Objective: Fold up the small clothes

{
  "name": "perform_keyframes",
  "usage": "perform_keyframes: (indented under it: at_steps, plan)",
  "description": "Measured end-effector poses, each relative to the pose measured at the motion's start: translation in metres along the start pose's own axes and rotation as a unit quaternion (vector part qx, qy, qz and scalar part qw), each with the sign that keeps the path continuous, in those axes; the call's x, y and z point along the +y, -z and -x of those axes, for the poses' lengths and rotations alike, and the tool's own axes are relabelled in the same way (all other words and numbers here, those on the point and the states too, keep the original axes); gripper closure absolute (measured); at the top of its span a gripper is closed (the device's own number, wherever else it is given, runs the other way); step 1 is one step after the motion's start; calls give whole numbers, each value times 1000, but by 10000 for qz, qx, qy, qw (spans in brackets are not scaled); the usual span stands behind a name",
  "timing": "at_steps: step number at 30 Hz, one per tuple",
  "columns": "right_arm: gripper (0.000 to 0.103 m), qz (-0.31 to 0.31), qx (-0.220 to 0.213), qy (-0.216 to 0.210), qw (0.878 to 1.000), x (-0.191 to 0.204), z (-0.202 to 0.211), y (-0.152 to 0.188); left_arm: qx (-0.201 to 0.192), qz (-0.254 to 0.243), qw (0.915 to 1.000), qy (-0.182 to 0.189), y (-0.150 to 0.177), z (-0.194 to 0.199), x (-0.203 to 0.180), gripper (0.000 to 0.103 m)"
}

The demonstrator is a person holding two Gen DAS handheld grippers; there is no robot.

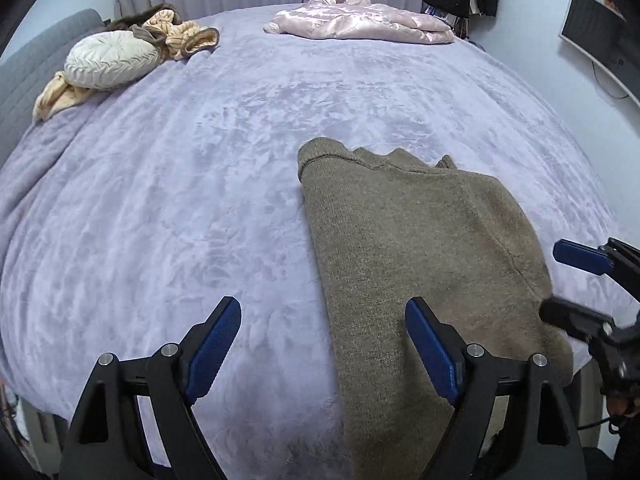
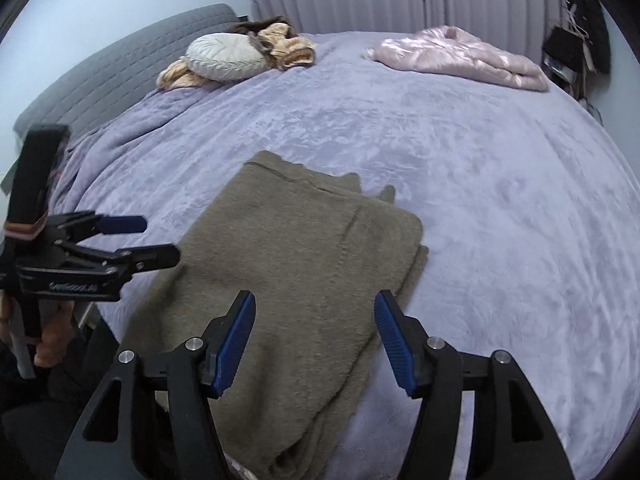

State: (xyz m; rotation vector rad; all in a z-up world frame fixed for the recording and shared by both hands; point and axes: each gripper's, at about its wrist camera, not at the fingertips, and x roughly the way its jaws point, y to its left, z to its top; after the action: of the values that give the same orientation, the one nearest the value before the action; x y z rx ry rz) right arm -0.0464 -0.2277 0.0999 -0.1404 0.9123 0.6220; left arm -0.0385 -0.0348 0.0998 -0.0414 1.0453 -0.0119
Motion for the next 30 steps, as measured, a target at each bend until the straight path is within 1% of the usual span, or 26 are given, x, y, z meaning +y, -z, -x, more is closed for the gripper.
perform_keyframes:
  at_steps: [2,3,5,7,8,9,11,13,15,17,18,19,21,24,26,27,30]
  plan:
    - [33,259,130,-357,9989,13,0,2,94,-153,9997,-171,3,-4,-4,18]
    - [33,369,204,-470,9980,19,-3,6,150,-204,9994,-218,5,-7,-6,18]
    - [33,586,391,-489,9963,29,-12,15,289,-211,9991,-227,9,-16,-7,18]
    - [33,673,623,-452,9948,30,-25,24,395,-166,9988,-227,12,-24,-7,18]
    - [33,650,722,-463,9942,28,-32,28,407,-153,9988,-207,13,-27,-7,15]
    - [33,610,814,-480,9937,25,-38,32,411,-140,9988,-245,13,-29,-7,7]
    - [33,592,824,-519,9935,20,-47,40,384,-170,9983,-408,15,-32,-6,1]
    - [33,545,743,-632,9937,15,-49,46,456,-153,9983,-313,15,-36,-4,1]
    - [33,530,750,-702,9933,13,-47,47,494,-125,9985,-189,7,-32,-1,1]
    - [33,522,784,-825,9921,11,-41,37,358,-155,9989,-270,-11,-27,0,1]
    - [33,508,708,-913,9920,8,-37,30,261,-241,9987,-357,-22,-26,-2,1]
    - [32,524,597,-896,9928,4,-34,21,207,-360,9982,-433,-33,-31,-4,1]
    - [32,592,509,-749,9941,-4,-37,5,375,-434,9964,-629,-54,-54,-4,1]
    - [32,560,614,-755,9937,-17,-56,-16,598,-458,9951,-645,-76,-86,1,1]
    - [32,569,705,-587,9942,-26,-73,-26,707,-543,9932,-754,-82,-103,2,1]
    - [32,536,737,-537,9944,-31,-79,-30,732,-604,9927,-742,-83,-110,2,1]
    - [32,277,877,-608,9939,-51,-100,-36,817,-574,9931,-616,-86,-120,6,1]
